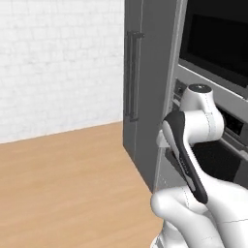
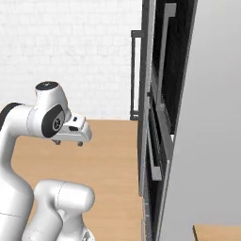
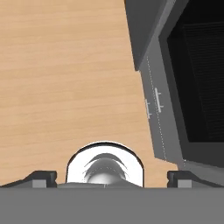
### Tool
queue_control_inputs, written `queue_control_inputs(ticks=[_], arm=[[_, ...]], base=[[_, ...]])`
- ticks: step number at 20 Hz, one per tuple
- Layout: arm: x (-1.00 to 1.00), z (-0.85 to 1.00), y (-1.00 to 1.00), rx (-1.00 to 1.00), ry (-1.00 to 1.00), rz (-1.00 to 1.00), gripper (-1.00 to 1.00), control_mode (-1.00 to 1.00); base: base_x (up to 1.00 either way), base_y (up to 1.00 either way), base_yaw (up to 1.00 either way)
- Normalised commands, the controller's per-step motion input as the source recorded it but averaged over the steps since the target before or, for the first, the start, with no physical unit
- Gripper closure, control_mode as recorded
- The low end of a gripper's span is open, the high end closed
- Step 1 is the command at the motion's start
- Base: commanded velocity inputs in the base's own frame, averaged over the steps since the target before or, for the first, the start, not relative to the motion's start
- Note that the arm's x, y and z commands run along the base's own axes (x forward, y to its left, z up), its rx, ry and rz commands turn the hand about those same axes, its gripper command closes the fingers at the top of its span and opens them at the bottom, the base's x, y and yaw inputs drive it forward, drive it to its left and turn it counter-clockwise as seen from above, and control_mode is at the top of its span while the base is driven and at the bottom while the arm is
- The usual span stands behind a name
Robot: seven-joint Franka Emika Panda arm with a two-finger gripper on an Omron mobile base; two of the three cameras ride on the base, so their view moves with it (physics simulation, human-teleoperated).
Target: Navigate to the fridge.
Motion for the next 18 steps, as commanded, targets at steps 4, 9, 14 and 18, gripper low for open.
queue_control_inputs(ticks=[4, 9, 14, 18], arm=[[0.00, 0.00, 0.00, 0.00, 0.00, 0.00, -1.00, 1.00], [0.00, 0.00, 0.00, 0.00, 0.00, 0.00, -1.00, 1.00], [0.00, 0.00, 0.00, 0.00, 0.00, 0.00, -1.00, 1.00], [0.00, 0.00, 0.00, 0.00, 0.00, 0.00, -1.00, 1.00]], base=[[0.80, 0.58, -0.32], [0.70, 0.62, -0.34], [0.63, 0.66, -0.37], [0.47, 0.68, -0.39]])
